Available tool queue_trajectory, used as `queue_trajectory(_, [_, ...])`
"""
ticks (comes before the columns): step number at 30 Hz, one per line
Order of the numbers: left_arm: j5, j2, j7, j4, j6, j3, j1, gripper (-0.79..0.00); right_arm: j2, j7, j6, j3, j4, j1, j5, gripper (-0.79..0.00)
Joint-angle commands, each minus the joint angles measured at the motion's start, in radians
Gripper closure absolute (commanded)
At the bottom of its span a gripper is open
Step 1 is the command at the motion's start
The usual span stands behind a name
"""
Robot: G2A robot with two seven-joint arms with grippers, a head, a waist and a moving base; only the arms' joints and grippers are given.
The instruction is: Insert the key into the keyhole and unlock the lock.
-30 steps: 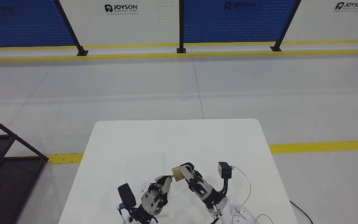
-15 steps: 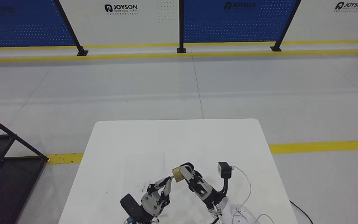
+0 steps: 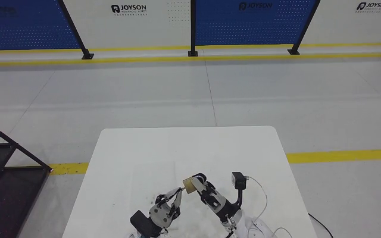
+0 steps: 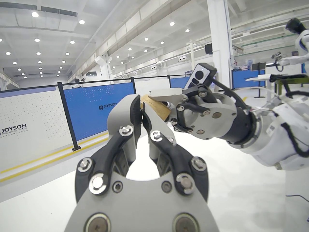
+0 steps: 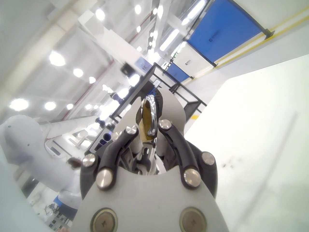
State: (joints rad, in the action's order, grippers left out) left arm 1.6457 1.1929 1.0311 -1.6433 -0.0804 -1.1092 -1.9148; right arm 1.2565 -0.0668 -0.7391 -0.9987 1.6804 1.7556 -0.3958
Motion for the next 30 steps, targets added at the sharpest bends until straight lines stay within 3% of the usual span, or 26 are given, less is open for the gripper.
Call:
queue_trajectory(1, [0.02,-0.001,0.006,0.004,0.01,0.001,0.003,0.0,-0.001,0.003,-0.002,0.0,0.0,0.0,0.004,0.0])
queue_trajectory(16, [0.157,0.002,0.045,0.062,0.227,0.021,0.049,0.0,-0.005,0.016,-0.006,-0.004,0.004,0.002,0.019,0.0])
queue_trajectory(30, [0.191,-0.001,0.103,0.084,0.278,0.028,0.065,0.0,-0.007,0.01,-0.001,-0.006,0.006,0.001,0.026,0.0])
